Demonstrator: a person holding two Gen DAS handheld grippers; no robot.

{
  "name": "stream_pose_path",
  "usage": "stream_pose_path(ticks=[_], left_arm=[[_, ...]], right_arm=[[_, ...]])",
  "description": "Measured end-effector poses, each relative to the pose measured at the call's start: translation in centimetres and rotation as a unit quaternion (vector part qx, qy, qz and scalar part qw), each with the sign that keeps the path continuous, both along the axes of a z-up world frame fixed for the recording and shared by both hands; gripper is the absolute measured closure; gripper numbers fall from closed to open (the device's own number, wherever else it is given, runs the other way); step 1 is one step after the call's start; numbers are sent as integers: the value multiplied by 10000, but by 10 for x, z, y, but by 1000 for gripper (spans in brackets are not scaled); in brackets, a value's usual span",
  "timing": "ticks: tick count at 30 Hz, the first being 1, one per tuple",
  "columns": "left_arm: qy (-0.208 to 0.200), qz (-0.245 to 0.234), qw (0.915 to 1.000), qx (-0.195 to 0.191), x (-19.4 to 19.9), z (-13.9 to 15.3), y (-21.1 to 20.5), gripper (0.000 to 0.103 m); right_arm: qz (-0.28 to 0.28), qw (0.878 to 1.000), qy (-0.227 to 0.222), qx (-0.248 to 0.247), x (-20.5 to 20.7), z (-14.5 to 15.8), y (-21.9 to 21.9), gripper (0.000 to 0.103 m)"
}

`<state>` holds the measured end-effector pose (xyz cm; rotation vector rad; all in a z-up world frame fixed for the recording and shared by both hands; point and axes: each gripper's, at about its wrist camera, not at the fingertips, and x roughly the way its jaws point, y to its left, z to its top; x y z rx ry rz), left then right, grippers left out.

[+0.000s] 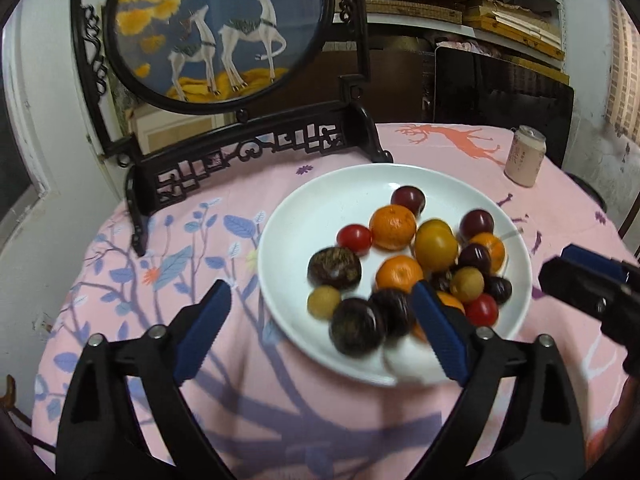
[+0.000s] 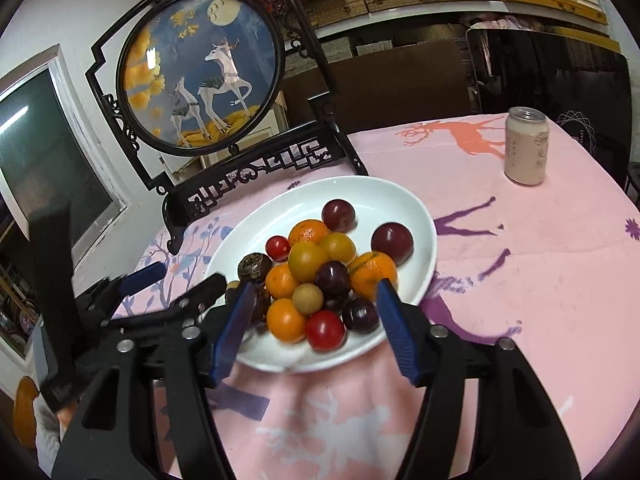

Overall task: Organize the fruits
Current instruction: 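Drop the dark brown fruit and small yellow fruit into the white plate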

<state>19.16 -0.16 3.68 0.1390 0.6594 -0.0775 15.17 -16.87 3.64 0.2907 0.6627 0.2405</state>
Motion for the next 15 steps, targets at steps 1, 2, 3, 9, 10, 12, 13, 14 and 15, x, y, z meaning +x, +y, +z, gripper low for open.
stream_pose_path(ticks=[1, 2, 3, 9, 10, 12, 13, 14, 15], left_arm=[[-62, 40, 9999, 73, -9, -1, -1, 6], [-91, 43, 9999, 111, -16, -1, -1, 5], [-108, 54, 9998, 162, -23, -2, -2, 3], [7, 186, 9998, 90, -54, -11, 4, 2], [50, 244, 9996, 95, -61, -13, 5, 2], [70, 299, 9995, 118, -71, -15, 6, 2], [70, 317, 9994, 128, -76, -16, 6, 2], [47, 291, 9995, 121, -84, -15, 6, 2], [46, 249, 9996, 107, -88, -15, 5, 2]], right_arm=[[-31, 10000, -4, -53, -4, -1, 0, 35], [-66, 9999, -5, -154, -8, -2, 1, 35], [-102, 9996, -3, -282, -14, -5, 2, 35], [-251, 9981, 60, -554, -50, -21, -3, 31], [-274, 9980, 92, -561, -54, -24, -4, 30], [-367, 9972, 172, -626, -64, -31, -5, 28], [-417, 9966, 219, -678, -70, -34, -5, 19], [-438, 9963, 215, -703, -74, -35, -4, 15], [-469, 9961, 172, -732, -79, -35, -4, 9]])
